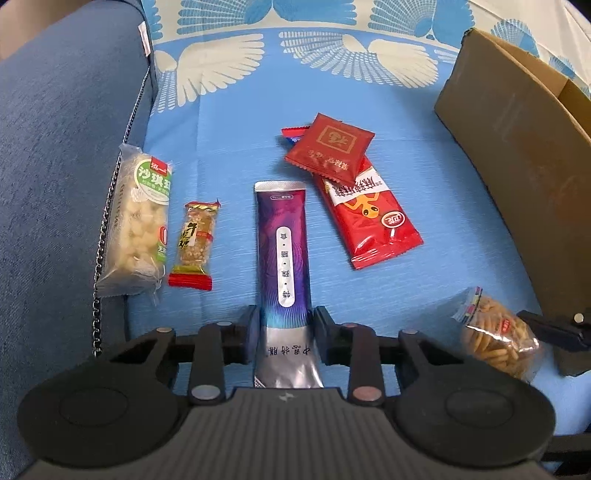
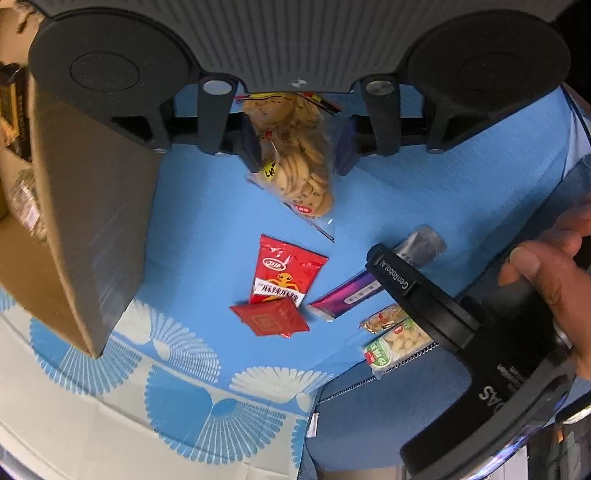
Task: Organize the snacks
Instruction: 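Grasp the cookie bag with the right tool while the left grasps the purple-silver tube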
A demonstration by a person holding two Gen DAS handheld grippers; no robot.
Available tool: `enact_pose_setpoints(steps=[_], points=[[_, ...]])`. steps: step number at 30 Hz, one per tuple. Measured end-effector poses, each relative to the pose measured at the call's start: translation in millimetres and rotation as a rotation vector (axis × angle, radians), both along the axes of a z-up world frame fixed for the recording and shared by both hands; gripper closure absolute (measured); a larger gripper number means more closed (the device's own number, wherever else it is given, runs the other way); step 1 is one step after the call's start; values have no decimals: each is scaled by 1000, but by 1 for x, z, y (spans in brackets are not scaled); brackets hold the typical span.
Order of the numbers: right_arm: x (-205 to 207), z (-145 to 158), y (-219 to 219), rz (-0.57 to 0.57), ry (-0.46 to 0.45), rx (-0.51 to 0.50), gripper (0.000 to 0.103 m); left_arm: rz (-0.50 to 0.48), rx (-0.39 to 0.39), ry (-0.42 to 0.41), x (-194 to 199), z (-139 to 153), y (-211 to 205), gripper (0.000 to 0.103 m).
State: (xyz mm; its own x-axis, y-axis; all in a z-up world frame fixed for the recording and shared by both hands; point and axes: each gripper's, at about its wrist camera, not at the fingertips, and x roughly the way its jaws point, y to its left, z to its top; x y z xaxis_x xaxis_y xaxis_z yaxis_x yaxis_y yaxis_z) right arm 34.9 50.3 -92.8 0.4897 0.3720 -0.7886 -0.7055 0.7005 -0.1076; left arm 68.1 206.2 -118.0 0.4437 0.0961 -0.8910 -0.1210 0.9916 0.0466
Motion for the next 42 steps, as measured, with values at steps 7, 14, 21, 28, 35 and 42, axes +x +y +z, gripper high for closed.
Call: enact_pose_setpoints(steps=[7,14,21,28,35,42], points=[[9,1,-5,-39,38,47,30,52,-99,-11,-5,8,15,79],[21,-7,-10,-92,131,71,30,38,-205,9,-16,16,14,78],[27,-13,-12,-118,172,82,31,-2,-183,63,-16,6,5,77],[29,-16,-13,-123,180,70,35,-23,-160,64,-16,4,3,75],[26,-17,-13,-108,163,44,44,-37,-135,57,-16,3,-1,75],[24,0,-17,-108,108,105,56,-7,-153,21,-18,11,4,79]])
